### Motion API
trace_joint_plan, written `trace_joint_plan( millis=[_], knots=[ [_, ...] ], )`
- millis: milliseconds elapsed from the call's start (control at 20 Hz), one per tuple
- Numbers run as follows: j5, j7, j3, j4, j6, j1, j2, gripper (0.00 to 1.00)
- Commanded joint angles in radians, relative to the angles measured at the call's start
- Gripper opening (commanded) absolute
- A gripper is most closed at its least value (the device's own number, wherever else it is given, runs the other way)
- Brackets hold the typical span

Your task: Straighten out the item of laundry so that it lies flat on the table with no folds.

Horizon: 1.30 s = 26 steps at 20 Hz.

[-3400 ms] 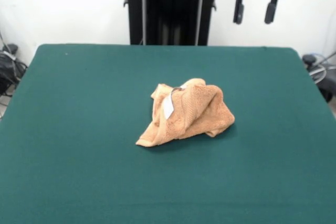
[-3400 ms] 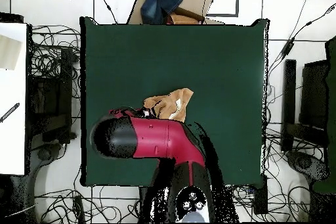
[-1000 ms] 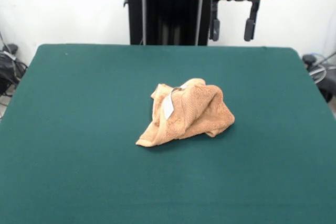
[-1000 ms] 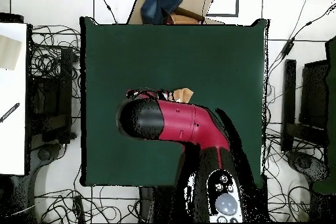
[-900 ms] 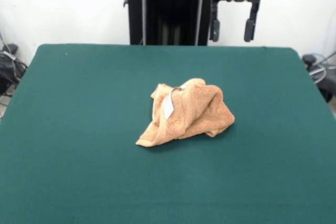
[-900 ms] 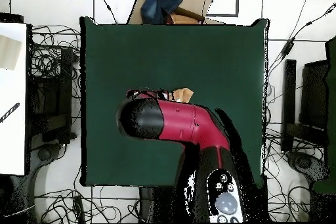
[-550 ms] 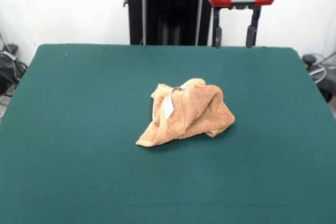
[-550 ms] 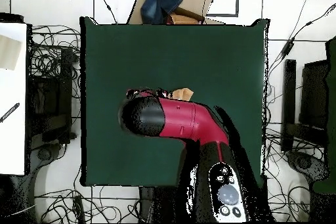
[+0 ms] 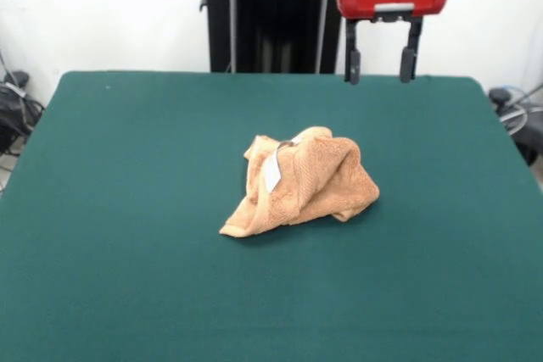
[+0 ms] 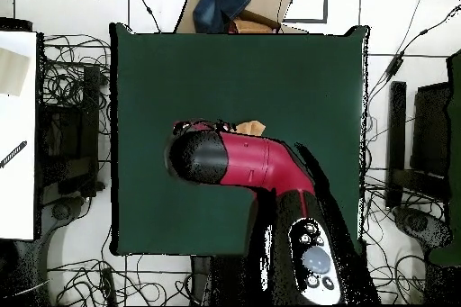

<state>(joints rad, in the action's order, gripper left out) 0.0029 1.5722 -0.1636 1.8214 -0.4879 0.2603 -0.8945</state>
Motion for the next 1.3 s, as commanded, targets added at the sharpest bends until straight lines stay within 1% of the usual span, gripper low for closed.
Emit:
trace_joint_plan(
  millis=[50, 200, 700, 800, 1000, 1100, 1300],
  knots=[
    [0.016, 0.070, -0.097, 0.044, 0.003, 0.029, 0.015, 1.00],
    [0.015, 0.066, -0.112, 0.044, 0.006, 0.044, 0.024, 1.00],
    [0.009, 0.057, -0.133, 0.053, -0.024, 0.073, 0.001, 1.00],
    [-0.015, 0.060, -0.117, 0.043, -0.020, 0.058, -0.007, 1.00],
    [-0.066, 0.099, -0.051, 0.027, -0.010, -0.013, -0.041, 1.00],
    [-0.077, 0.117, -0.025, 0.018, -0.016, -0.040, -0.051, 1.00],
    [-0.074, 0.119, -0.030, 0.019, -0.014, -0.039, -0.048, 1.00]
  ],
)
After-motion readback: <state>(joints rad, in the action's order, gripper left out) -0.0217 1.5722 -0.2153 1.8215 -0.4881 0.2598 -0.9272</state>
